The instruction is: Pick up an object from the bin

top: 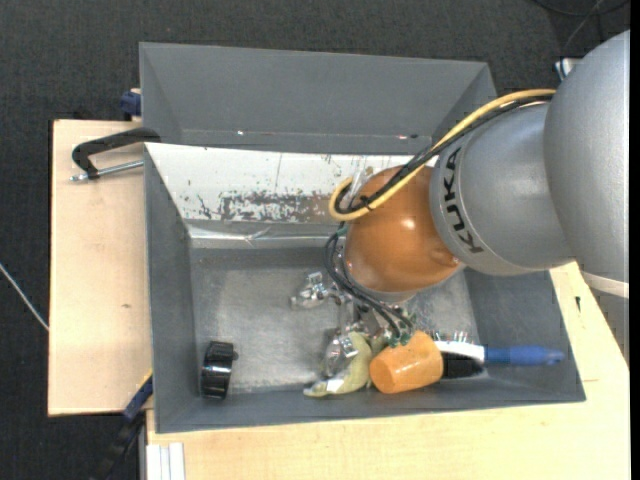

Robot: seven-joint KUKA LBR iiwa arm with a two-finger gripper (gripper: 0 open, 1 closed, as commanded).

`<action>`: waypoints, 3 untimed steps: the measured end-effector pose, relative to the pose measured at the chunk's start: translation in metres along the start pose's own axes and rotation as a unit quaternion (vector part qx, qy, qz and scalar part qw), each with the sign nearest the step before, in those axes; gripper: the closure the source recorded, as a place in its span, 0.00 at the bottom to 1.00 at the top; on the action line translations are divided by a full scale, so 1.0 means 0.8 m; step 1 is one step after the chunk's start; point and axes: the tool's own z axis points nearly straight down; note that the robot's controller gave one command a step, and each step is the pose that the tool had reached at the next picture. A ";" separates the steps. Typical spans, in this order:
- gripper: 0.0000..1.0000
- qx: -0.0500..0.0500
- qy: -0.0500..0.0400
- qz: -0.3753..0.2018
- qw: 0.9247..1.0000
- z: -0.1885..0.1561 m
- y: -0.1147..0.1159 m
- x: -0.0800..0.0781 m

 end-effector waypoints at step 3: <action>1.00 0.002 0.001 -0.024 1.000 -0.157 -0.085 -0.001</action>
Offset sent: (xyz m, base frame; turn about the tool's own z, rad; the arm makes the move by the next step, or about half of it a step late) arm 0.0065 -0.0606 -0.0043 -0.0159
